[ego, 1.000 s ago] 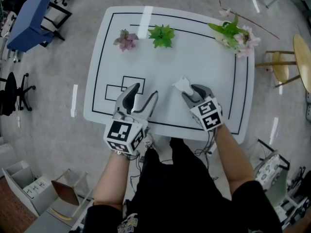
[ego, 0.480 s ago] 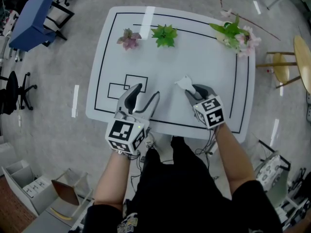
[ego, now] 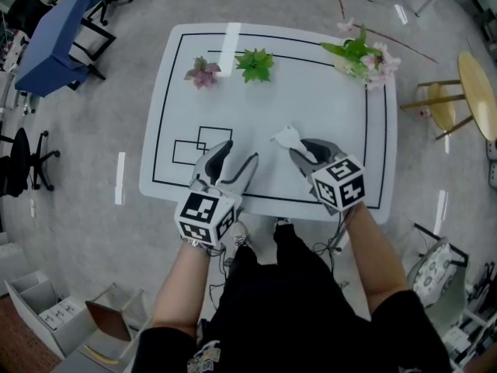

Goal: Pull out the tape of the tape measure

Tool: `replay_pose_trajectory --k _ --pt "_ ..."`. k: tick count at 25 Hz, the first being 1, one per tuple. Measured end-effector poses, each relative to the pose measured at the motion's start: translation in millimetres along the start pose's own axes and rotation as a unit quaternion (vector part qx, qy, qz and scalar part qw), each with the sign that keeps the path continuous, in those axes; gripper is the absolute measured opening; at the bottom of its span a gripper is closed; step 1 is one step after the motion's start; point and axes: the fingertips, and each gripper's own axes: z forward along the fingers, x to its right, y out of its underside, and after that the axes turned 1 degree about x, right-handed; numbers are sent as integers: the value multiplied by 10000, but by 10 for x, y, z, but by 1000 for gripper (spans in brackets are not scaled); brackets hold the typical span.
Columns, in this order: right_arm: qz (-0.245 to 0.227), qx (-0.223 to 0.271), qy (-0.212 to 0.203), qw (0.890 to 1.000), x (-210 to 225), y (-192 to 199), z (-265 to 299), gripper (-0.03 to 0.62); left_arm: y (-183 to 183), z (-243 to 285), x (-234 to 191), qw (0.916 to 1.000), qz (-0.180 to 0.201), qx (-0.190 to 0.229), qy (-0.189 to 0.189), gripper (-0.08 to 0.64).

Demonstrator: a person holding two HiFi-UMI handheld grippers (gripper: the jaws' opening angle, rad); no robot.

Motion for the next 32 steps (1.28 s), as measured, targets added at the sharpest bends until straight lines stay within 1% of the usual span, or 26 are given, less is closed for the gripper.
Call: replay_pose_trajectory --k 5,12,17,21,27,32 --pt "-132 175 -141 9997 -212 -202 -254 133 -89 -10 166 9997 143 39 200 236" --pt "-188 462 -312 9983 -498 -459 -563 133 -204 -46 396 9979 402 21 515 235" --pt "-367 519 -361 9973 -685 -537 -740 133 -296 -120 524 9962 497 77 716 227" --pt "-372 603 -423 9966 -796 -580 -865 133 -333 -193 615 9939 544 112 955 182" --pt "-247 725 -572 9954 -909 -620 -1018 132 -392 -328 803 9859 371 273 1606 91" --pt "-137 853 -600 9945 -990 -627 -1130 132 -431 -431 853 9817 341 312 1845 69"
